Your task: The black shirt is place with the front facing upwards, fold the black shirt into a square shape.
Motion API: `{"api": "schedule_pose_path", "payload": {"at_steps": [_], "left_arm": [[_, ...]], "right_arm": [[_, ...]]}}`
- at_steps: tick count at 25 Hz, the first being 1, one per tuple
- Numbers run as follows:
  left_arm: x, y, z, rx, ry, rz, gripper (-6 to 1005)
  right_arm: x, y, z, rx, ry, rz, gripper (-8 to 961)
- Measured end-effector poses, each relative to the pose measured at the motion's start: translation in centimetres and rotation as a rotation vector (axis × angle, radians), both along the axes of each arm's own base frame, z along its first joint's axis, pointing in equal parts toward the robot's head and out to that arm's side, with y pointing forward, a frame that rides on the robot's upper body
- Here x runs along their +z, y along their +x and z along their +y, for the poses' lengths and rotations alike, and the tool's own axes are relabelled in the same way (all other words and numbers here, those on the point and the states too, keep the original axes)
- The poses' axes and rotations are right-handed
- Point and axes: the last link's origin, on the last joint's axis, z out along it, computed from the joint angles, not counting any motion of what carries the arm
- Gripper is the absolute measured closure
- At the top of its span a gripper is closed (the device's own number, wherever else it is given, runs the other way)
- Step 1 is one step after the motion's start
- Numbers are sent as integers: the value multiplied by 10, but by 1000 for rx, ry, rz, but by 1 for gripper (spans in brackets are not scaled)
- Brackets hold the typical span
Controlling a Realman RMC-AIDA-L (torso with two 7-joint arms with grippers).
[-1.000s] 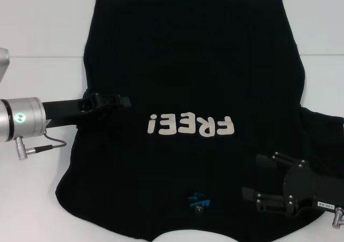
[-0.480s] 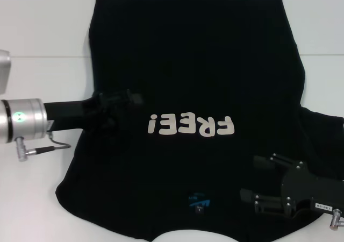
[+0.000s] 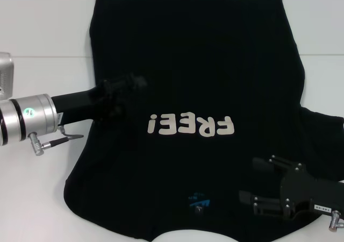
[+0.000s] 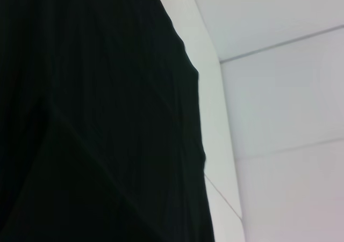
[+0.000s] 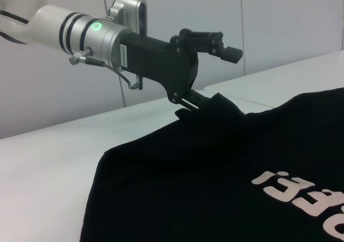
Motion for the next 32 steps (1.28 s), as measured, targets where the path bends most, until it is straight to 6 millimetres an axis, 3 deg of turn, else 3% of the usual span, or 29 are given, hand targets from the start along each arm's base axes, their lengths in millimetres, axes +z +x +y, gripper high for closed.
{"api": "schedule_pose_path", "payload": {"at_steps": [10, 21, 32], "left_arm": [[6, -15, -3, 56, 41, 4, 107], [5, 10, 8, -146, -26, 193, 109], [19, 21, 19, -257, -61, 353, 115]], "right_arm": [[-1, 0, -1, 2, -5, 0, 37], [-1, 0, 0, 0, -1, 2, 37], [0, -1, 1, -2, 4, 2, 38]]}}
